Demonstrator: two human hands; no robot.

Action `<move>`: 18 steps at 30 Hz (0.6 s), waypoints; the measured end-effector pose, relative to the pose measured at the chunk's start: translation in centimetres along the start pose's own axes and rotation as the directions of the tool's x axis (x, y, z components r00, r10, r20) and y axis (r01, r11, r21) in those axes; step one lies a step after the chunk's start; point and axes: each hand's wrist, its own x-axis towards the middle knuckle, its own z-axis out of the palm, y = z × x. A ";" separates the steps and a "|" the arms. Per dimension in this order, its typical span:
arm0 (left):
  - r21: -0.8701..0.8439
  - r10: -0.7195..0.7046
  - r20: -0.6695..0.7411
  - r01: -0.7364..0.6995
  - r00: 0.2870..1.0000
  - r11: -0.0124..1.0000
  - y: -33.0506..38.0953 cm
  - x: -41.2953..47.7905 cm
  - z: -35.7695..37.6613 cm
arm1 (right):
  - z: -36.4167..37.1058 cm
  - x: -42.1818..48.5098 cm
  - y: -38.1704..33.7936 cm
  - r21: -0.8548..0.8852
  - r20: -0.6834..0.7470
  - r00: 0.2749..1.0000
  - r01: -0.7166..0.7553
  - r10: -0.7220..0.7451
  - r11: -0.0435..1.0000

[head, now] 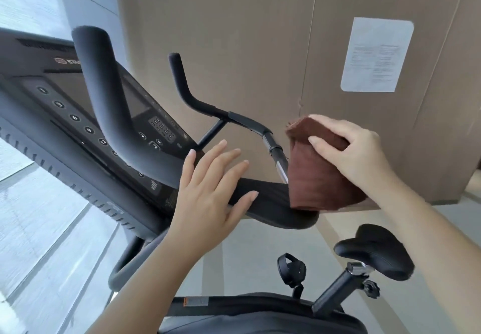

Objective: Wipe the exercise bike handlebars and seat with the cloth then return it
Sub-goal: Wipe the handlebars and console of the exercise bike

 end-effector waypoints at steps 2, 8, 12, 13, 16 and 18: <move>0.035 0.002 0.007 -0.003 1.000 0.999 0.5 0.2 0.2 | -1.0 1.6 -0.1 -0.081 -0.034 0.997 0.068 -0.071 0.994; 0.130 -0.086 -0.016 0.087 0.996 0.988 1.3 -0.1 0.1 | 2.5 -0.5 -2.1 0.013 0.358 0.921 0.159 -0.153 0.987; 0.129 -0.112 -0.043 0.116 0.993 0.985 1.6 -1.2 -0.1 | 4.8 -2.2 -2.6 -0.010 0.485 0.854 0.219 -0.186 0.976; 0.129 -0.107 -0.037 0.111 0.994 0.985 1.7 -1.5 0.0 | 4.6 -2.2 -2.3 -0.005 0.504 0.841 0.231 -0.197 0.973; 0.127 -0.118 -0.007 0.118 0.993 0.985 1.9 -2.0 0.2 | 4.0 -2.5 -1.4 0.042 0.533 0.813 0.252 -0.235 0.967; 0.118 -0.174 -0.011 0.175 0.985 0.978 2.0 -2.3 0.3 | 4.0 -2.9 -1.2 0.050 0.527 0.816 0.247 -0.236 0.968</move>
